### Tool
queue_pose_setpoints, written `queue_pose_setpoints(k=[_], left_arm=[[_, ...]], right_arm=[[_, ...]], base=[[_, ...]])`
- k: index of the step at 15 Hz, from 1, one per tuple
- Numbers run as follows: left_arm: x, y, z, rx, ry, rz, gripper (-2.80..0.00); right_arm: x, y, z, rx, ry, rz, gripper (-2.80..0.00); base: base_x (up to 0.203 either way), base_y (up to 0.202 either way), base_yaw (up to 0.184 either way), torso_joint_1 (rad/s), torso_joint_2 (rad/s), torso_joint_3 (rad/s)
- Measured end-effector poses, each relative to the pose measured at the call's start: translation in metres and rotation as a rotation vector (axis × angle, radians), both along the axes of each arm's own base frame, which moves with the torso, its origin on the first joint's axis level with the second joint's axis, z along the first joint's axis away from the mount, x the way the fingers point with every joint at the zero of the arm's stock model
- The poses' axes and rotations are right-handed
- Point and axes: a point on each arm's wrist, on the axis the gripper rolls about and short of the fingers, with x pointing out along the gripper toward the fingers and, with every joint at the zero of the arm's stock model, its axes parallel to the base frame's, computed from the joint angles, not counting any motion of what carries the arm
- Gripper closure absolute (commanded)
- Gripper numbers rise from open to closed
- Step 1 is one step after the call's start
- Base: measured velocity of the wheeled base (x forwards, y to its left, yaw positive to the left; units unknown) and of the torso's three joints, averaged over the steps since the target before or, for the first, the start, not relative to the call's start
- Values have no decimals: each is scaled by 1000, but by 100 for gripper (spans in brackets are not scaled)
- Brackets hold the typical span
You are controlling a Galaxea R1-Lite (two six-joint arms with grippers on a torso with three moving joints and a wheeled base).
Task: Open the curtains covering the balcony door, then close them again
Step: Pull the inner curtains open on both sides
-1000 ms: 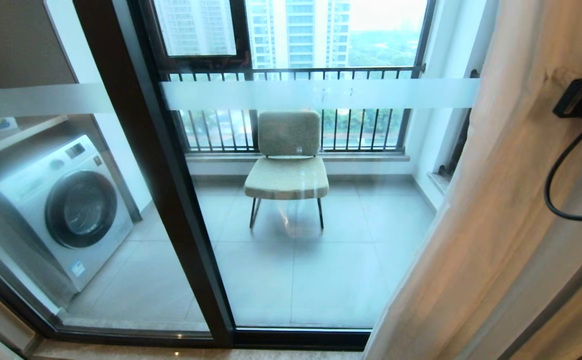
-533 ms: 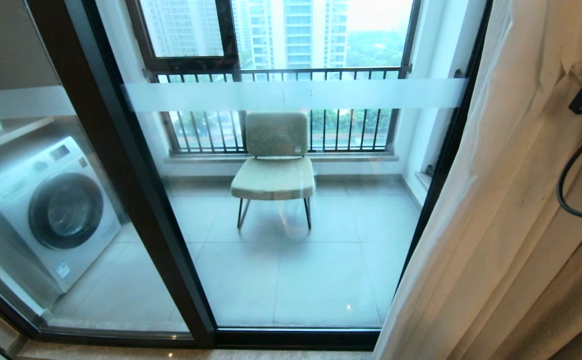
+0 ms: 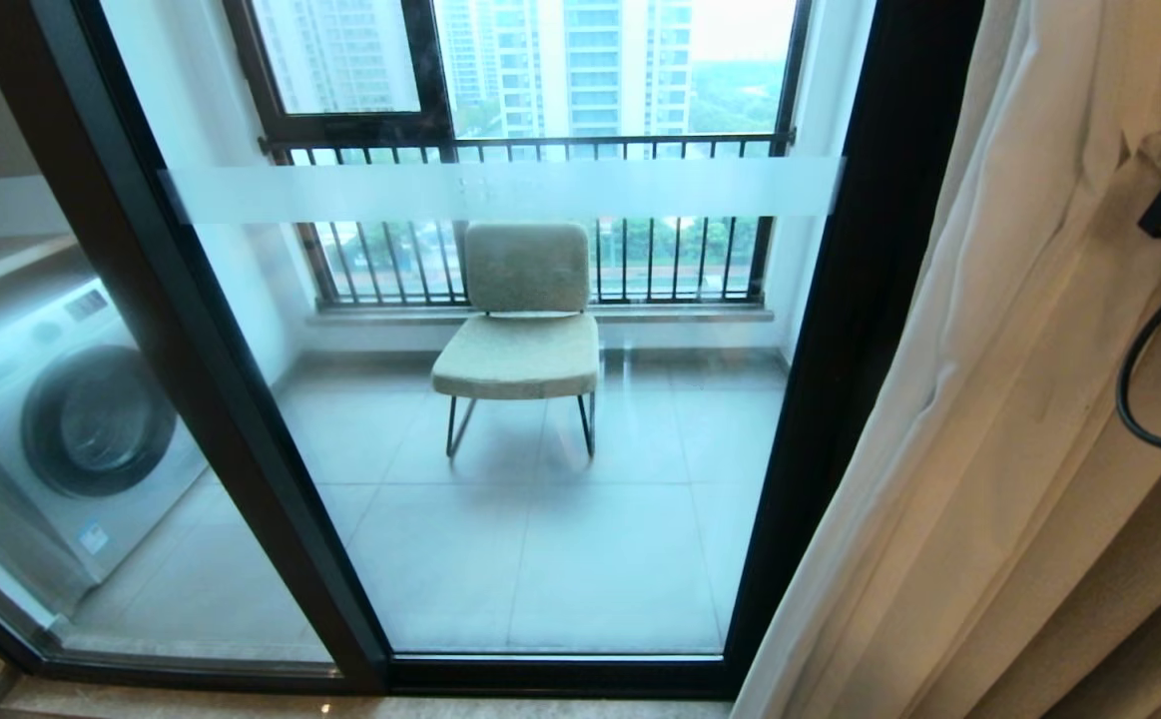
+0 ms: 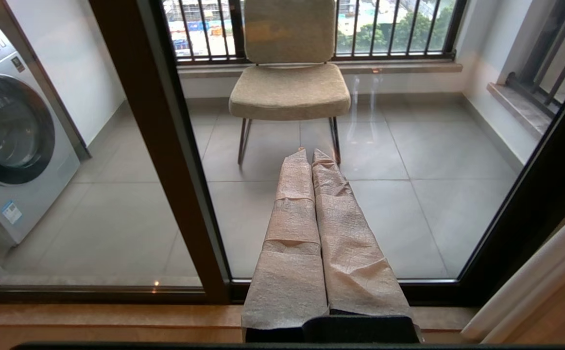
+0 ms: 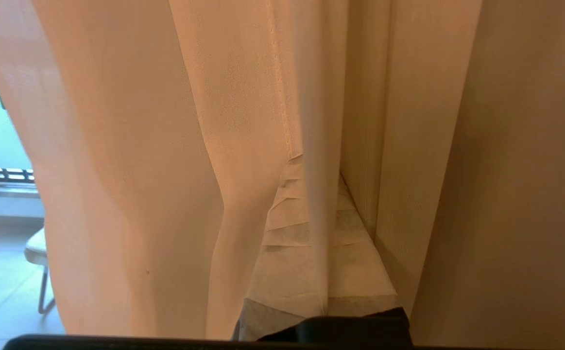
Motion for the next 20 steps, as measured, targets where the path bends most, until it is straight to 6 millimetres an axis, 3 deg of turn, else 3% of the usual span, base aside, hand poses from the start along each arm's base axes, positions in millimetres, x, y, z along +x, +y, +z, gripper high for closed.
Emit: queue_pose_setpoints(k=[4, 12, 20], left_arm=[[0, 0, 0, -1, 0, 0, 0], [0, 0, 0, -1, 1, 0, 0], [0, 0, 0, 0, 1, 0, 0]], right_arm=[[-3, 0, 1, -1, -2, 0, 0], [-6, -6, 4, -2, -10, -24, 0], [-19, -53, 4, 5, -19, -198, 0]], base=[[0, -158, -2, 2, 4, 3], [0, 0, 0, 0, 0, 0], [0, 0, 0, 0, 0, 0]])
